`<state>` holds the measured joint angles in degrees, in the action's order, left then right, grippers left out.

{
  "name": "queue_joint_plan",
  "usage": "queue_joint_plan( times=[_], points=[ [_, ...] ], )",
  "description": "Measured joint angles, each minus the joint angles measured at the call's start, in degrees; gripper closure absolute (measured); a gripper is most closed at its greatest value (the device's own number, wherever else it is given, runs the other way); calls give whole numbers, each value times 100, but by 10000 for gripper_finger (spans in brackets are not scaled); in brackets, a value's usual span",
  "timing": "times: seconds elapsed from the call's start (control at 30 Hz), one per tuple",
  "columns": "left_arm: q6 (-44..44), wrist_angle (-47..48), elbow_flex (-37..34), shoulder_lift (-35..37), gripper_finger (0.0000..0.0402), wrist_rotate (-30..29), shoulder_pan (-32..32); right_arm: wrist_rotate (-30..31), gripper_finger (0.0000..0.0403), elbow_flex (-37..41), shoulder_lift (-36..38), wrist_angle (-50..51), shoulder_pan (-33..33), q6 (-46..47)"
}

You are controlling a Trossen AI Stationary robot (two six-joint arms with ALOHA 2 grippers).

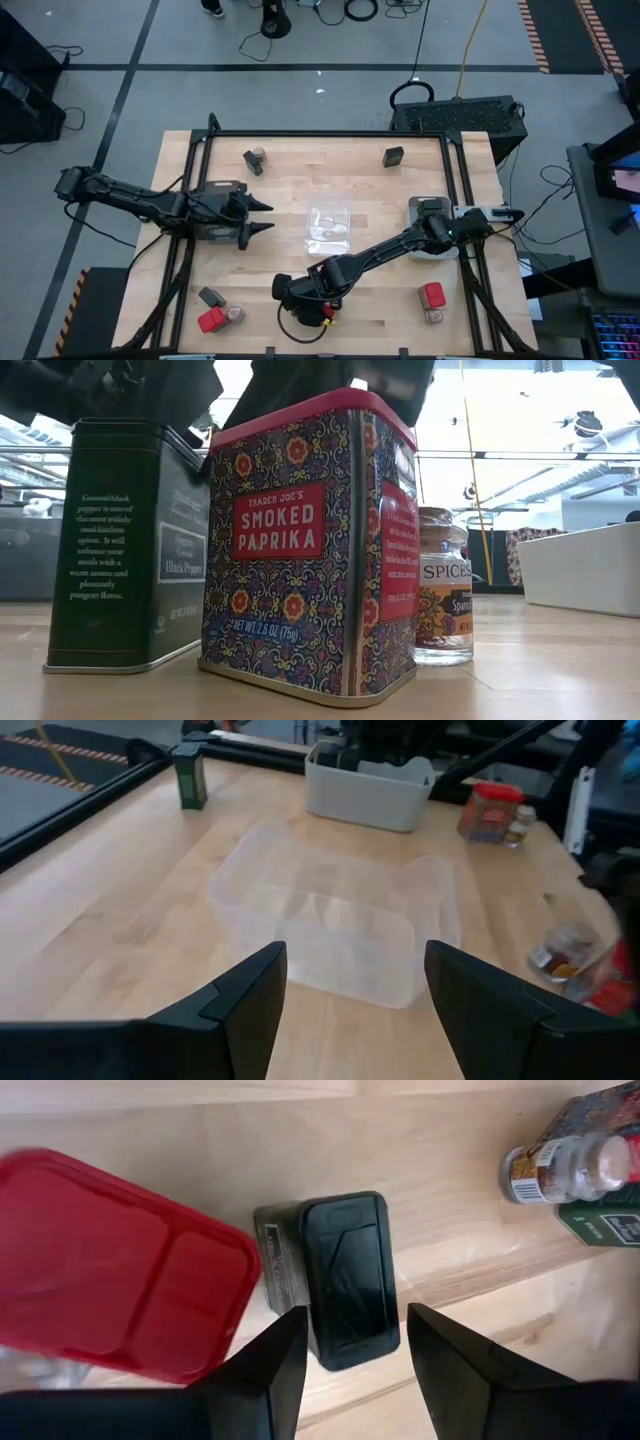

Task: Sort spices by type
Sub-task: Put the black seasoning can into the gray bin

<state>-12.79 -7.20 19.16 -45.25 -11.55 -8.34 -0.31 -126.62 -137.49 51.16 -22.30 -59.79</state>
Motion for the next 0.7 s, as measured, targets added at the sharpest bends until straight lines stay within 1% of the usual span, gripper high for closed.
queue_joint_plan(
  times=[0.17, 0.47, 0.57, 0.7],
  points=[
    [11, 31, 0, -2, 160, 15, 0, 42, 248, -10, -113, -64, 12, -237],
    [115, 20, 0, -2, 160, 24, 0, -16, 248, -10, -127, -200, 21, -257],
    [115, 19, 0, -2, 160, 34, 0, -282, 248, -10, -131, -203, 23, -183],
    [117, 19, 0, -2, 160, 37, 0, -432, 248, -7, -137, -294, 34, 133]
  ],
)
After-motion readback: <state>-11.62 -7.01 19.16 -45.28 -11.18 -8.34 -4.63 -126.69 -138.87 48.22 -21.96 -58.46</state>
